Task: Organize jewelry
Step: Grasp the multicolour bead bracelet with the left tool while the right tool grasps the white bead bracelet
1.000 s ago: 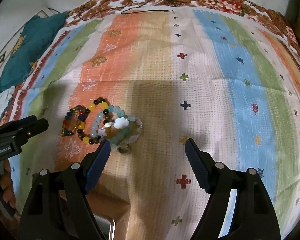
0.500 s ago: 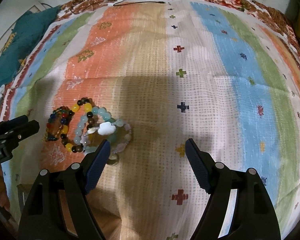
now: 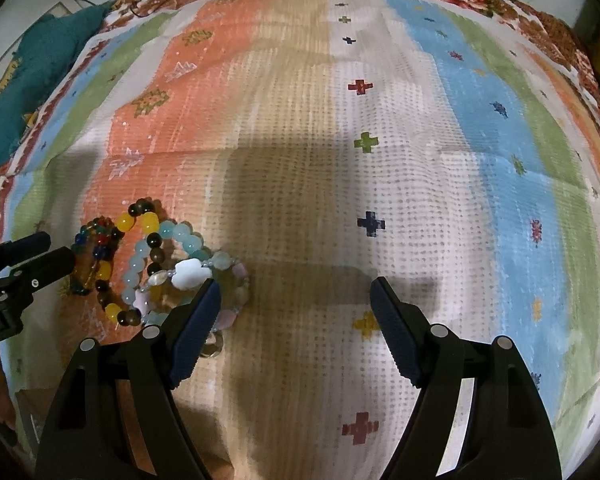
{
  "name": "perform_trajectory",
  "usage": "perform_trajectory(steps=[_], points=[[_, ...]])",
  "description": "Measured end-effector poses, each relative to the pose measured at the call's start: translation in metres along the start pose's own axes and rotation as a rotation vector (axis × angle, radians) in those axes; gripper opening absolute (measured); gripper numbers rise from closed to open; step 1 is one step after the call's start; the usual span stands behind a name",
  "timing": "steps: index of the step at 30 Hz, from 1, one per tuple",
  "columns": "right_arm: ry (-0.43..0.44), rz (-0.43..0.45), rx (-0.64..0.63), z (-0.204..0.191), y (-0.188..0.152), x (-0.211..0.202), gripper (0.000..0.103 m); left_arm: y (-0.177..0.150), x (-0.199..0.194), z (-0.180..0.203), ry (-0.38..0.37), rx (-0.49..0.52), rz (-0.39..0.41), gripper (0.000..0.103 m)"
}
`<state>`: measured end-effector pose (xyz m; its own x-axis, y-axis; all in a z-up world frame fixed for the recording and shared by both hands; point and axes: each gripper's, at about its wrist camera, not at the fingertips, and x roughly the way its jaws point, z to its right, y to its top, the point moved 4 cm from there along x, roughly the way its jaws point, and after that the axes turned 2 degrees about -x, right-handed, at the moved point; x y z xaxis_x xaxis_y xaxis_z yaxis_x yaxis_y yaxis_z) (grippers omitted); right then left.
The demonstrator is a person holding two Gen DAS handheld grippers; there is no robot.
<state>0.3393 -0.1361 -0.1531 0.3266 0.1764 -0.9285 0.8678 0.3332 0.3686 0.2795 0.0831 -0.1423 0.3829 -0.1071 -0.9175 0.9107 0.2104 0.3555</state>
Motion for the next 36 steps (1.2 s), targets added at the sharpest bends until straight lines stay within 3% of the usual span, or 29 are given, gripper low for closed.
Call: perform_trajectory(steps=[10,15,19,21,23,24,36], points=[[-0.018,-0.012,-0.014,0.000,0.001,0.010,0.077,0.000,0.013,-0.004,0.045,0.022,-0.019,0.059],[-0.024,-0.007,-0.012,0.000,0.000,0.010,0.073,-0.002,0.016,-0.007,0.093,0.051,-0.015,0.030],[-0.030,-0.004,-0.028,0.000,0.001,0.011,0.049,-0.002,0.016,-0.010,0.058,0.039,-0.029,0.009],[-0.021,-0.006,-0.033,0.000,0.000,0.010,0.036,-0.002,0.015,-0.011,0.044,0.034,-0.031,0.009],[-0.011,-0.008,-0.039,0.000,-0.001,0.008,0.015,-0.002,0.012,-0.012,0.022,0.021,-0.035,0.009],[0.004,-0.012,-0.040,-0.001,-0.001,0.008,0.011,-0.001,0.011,-0.012,0.012,0.017,-0.036,0.009],[0.057,0.043,-0.042,-0.007,-0.003,-0.025,0.010,0.002,-0.031,0.006,-0.047,0.030,0.043,0.009]])
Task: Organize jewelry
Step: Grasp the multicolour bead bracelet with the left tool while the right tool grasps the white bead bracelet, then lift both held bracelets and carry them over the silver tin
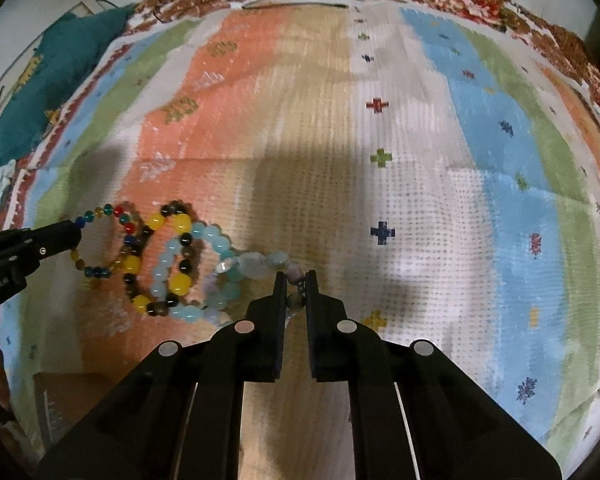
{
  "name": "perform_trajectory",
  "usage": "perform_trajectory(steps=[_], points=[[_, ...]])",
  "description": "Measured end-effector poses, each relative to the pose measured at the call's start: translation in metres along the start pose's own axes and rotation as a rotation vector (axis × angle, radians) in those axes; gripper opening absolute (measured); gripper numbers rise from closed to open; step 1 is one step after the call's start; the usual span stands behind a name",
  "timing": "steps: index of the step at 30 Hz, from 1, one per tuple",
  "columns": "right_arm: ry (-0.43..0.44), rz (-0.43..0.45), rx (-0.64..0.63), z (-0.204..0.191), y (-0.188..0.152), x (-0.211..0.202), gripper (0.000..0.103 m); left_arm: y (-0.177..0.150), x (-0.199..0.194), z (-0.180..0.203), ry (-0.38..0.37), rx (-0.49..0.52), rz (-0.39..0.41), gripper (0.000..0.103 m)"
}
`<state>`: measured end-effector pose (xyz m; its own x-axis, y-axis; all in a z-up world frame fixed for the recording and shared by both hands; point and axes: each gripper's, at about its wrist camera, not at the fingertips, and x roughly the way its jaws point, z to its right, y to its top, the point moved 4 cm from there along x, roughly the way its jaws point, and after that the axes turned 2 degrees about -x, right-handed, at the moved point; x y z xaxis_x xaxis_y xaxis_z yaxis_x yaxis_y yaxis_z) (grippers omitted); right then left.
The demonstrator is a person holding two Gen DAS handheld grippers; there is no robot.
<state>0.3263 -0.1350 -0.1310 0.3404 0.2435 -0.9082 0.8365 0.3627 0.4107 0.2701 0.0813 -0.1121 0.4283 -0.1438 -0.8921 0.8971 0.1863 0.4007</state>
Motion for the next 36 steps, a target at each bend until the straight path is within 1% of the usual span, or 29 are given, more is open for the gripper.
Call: perform_trajectory(steps=[6,17,25,28,32,36], points=[[0.020,0.037,-0.012,-0.008,-0.003,-0.023,0.010,0.002,-0.019,0.011,-0.035,0.008,0.040,0.009],[0.040,0.088,-0.018,-0.015,-0.008,-0.051,0.010,-0.003,-0.040,0.022,-0.063,0.025,0.078,0.009],[0.052,0.120,-0.034,-0.022,-0.011,-0.068,0.010,-0.010,-0.053,0.030,-0.065,0.036,0.097,0.009],[0.055,0.128,-0.044,-0.026,-0.013,-0.073,0.010,-0.014,-0.057,0.030,-0.044,0.033,0.104,0.009],[0.050,0.136,-0.057,-0.030,-0.016,-0.078,0.010,-0.018,-0.061,0.034,-0.063,0.034,0.102,0.009],[0.051,0.144,-0.062,-0.032,-0.020,-0.083,0.010,-0.022,-0.067,0.037,-0.067,0.040,0.111,0.009]])
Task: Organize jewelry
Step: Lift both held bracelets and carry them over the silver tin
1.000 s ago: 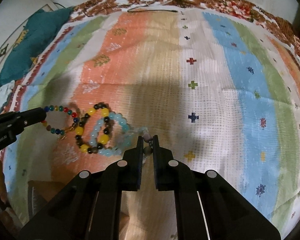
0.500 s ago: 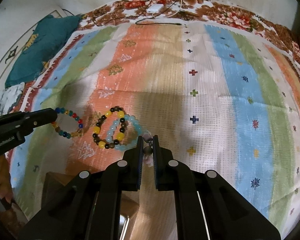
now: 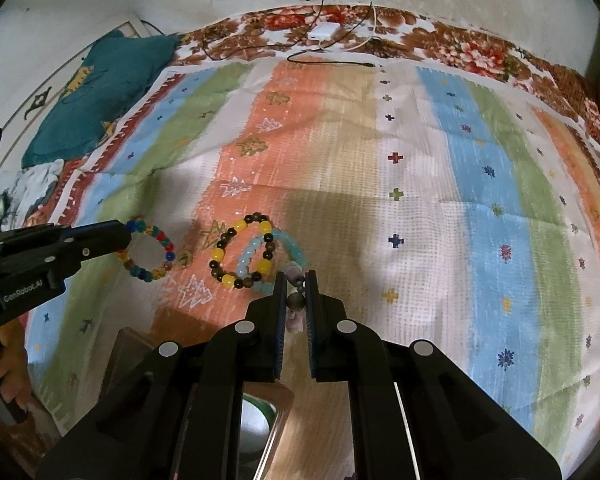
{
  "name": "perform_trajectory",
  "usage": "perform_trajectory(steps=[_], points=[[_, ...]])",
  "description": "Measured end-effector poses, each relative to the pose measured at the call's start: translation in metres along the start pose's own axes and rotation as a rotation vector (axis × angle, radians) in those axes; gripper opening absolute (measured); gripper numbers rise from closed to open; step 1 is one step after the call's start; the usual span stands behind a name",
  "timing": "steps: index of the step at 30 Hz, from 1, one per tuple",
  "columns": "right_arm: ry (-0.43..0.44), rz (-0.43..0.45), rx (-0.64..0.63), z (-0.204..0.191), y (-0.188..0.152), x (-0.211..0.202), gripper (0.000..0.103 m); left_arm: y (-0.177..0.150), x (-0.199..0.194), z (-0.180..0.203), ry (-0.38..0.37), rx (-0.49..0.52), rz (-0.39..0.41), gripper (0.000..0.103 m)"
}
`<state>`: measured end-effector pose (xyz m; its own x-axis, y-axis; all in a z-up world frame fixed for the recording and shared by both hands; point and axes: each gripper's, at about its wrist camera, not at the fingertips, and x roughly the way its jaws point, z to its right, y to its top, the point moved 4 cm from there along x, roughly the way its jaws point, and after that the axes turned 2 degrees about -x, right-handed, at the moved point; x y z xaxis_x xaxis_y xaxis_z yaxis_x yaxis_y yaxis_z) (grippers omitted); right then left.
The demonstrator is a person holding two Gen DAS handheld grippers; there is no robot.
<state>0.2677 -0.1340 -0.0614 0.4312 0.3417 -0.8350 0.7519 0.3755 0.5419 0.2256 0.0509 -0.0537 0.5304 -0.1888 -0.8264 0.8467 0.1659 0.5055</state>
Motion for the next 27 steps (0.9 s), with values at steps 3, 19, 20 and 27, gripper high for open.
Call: perform_trajectory(steps=[3,19,20,27], points=[[0.001,0.010,-0.005,-0.002,-0.002,-0.006,0.010,-0.002,-0.004,0.004,-0.004,0.006,0.008,0.009],[-0.010,0.057,-0.021,-0.009,-0.011,-0.029,0.010,-0.011,-0.020,0.013,0.001,0.038,0.044,0.009],[-0.010,0.061,-0.020,-0.009,-0.012,-0.031,0.010,-0.012,-0.021,0.013,0.000,0.038,0.046,0.009],[0.006,0.082,-0.024,-0.013,-0.013,-0.042,0.010,-0.019,-0.034,0.022,-0.034,0.044,0.057,0.009]])
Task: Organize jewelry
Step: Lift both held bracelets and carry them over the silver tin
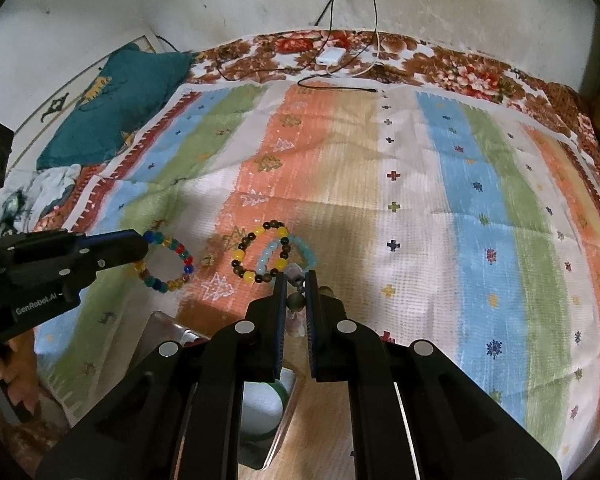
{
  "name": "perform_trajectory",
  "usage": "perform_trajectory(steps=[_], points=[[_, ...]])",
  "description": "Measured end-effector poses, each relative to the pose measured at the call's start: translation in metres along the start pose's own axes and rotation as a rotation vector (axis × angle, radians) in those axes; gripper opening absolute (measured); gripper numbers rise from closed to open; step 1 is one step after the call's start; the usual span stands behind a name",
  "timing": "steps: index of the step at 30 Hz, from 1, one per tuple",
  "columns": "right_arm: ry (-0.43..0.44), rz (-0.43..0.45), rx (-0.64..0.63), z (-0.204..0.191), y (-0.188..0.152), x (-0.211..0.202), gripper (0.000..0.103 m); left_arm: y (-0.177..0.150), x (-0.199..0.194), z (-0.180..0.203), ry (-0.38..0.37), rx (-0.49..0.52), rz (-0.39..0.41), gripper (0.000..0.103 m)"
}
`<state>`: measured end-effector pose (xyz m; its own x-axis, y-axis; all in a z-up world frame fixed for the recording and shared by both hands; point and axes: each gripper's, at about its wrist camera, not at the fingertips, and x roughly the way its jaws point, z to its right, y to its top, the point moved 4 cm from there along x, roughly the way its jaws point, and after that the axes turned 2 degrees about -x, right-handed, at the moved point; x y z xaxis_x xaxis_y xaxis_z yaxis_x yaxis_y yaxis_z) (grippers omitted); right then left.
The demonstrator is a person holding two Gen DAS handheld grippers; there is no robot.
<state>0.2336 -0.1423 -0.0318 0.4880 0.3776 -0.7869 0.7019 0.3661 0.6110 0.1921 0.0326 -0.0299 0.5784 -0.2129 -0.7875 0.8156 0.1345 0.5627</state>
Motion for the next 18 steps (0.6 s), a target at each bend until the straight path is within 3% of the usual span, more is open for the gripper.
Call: perform_trajectory(steps=[18], points=[[0.035,0.031,-0.035,-0.015,-0.016,-0.026,0.010,-0.024,-0.023,0.022,-0.028,0.036,0.022,0.009]])
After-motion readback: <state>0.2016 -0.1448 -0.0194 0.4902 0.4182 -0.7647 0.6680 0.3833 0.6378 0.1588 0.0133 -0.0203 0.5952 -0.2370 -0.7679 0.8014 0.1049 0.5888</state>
